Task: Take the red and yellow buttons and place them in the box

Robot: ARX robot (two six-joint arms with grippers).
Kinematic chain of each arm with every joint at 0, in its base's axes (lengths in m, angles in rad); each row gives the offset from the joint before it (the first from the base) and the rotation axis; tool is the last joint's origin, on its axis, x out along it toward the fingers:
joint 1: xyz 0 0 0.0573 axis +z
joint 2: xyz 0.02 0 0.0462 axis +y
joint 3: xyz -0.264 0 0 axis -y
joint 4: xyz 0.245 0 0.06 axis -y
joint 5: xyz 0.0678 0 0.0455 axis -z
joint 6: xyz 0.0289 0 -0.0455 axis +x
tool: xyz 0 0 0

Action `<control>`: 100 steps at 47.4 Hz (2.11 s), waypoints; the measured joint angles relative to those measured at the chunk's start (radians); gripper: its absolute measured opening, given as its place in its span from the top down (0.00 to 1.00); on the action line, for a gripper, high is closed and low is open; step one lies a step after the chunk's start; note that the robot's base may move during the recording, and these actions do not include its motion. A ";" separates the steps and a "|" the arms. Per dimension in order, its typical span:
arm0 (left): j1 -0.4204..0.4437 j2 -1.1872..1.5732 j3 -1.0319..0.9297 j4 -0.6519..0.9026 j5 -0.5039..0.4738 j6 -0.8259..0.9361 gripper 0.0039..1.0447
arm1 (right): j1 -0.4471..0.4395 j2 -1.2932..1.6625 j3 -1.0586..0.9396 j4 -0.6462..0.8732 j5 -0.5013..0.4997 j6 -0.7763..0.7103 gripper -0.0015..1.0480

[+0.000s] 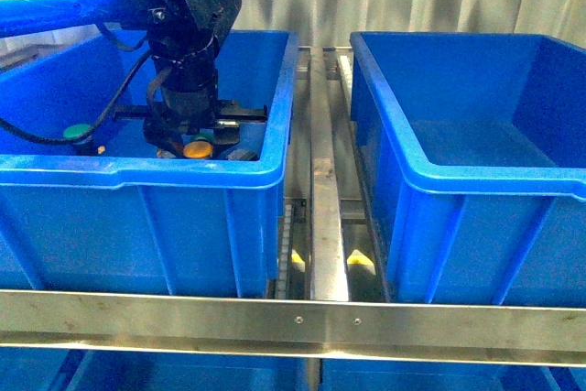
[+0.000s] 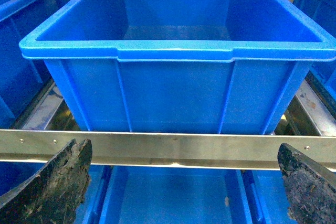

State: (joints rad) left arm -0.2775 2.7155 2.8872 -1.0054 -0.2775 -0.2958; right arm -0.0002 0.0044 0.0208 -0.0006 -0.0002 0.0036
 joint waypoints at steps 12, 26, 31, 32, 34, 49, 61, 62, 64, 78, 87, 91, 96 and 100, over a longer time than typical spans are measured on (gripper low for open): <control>0.005 0.000 0.000 0.007 -0.012 0.031 0.66 | 0.000 0.000 0.000 0.000 0.000 0.000 0.03; 0.115 -0.473 -0.663 0.512 0.269 0.061 0.66 | 0.000 0.000 0.000 0.000 0.000 0.000 0.03; 0.183 -0.674 -0.905 0.689 0.375 0.078 0.66 | 0.000 0.000 0.000 0.000 0.000 0.000 0.03; 0.193 -0.701 -0.944 0.721 0.389 0.082 0.66 | 0.000 0.000 0.000 0.000 0.000 0.000 0.03; 0.214 -0.761 -1.043 0.808 0.443 0.090 0.66 | 0.000 0.000 0.000 0.000 0.000 0.000 0.03; 0.212 -0.974 -1.497 1.325 0.948 -0.160 0.66 | 0.000 0.000 0.000 0.000 0.000 0.000 0.03; 0.129 -1.017 -1.642 1.609 1.068 -0.425 0.66 | 0.000 0.000 0.000 0.000 0.000 0.000 0.03; 0.124 -1.018 -1.647 1.617 1.077 -0.438 0.66 | 0.000 0.000 0.000 0.000 0.000 0.000 0.03; 0.099 -1.020 -1.664 1.648 1.092 -0.461 0.66 | 0.000 0.000 0.000 0.000 0.000 0.000 0.03; -0.097 -0.981 -1.692 1.978 1.057 -0.721 0.66 | 0.000 0.000 0.000 0.000 0.000 0.000 0.03; -0.155 -0.892 -1.638 2.001 1.025 -0.772 0.66 | 0.039 0.036 0.002 0.034 0.132 0.055 0.03; -0.176 -0.875 -1.620 1.995 1.023 -0.775 0.66 | 0.080 0.168 0.009 0.211 0.351 0.164 0.03; -0.208 -0.869 -1.598 1.971 1.009 -0.771 0.66 | 0.003 0.380 0.060 0.452 0.312 0.184 0.03; -0.232 -0.868 -1.591 1.969 1.008 -0.768 0.66 | -0.113 0.515 0.158 0.524 0.210 0.242 0.03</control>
State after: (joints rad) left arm -0.5098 1.8477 1.2961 0.9634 0.7307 -1.0634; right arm -0.1131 0.5190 0.1783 0.5232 0.2096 0.2455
